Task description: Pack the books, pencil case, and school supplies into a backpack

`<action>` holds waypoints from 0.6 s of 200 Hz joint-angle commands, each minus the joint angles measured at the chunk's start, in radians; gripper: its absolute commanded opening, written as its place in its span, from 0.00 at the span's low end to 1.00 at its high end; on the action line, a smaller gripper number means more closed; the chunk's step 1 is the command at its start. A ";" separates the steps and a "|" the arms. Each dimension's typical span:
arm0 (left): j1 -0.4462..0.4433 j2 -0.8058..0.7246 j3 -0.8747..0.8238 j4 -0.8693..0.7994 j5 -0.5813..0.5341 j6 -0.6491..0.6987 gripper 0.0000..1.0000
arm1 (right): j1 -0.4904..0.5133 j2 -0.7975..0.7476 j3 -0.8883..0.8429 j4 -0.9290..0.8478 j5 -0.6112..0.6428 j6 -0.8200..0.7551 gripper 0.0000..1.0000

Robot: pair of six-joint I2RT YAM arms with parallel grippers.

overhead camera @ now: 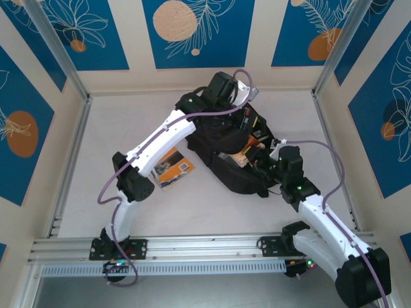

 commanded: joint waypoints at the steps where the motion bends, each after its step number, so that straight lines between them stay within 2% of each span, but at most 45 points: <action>1: -0.027 -0.026 0.077 0.138 0.101 -0.032 0.00 | 0.014 0.076 -0.016 0.241 0.025 -0.026 0.00; 47: -0.026 -0.013 0.077 0.137 0.116 -0.041 0.00 | 0.085 0.383 0.050 0.429 0.083 -0.109 0.00; 81: -0.026 0.006 0.077 0.144 0.142 -0.062 0.00 | 0.117 0.620 0.140 0.548 0.047 -0.088 0.00; 105: -0.024 0.011 0.076 0.140 0.140 -0.059 0.00 | 0.150 0.720 0.178 0.593 0.078 -0.077 0.08; 120: -0.024 0.015 0.076 0.130 0.129 -0.056 0.00 | 0.149 0.754 0.182 0.599 0.106 -0.057 0.20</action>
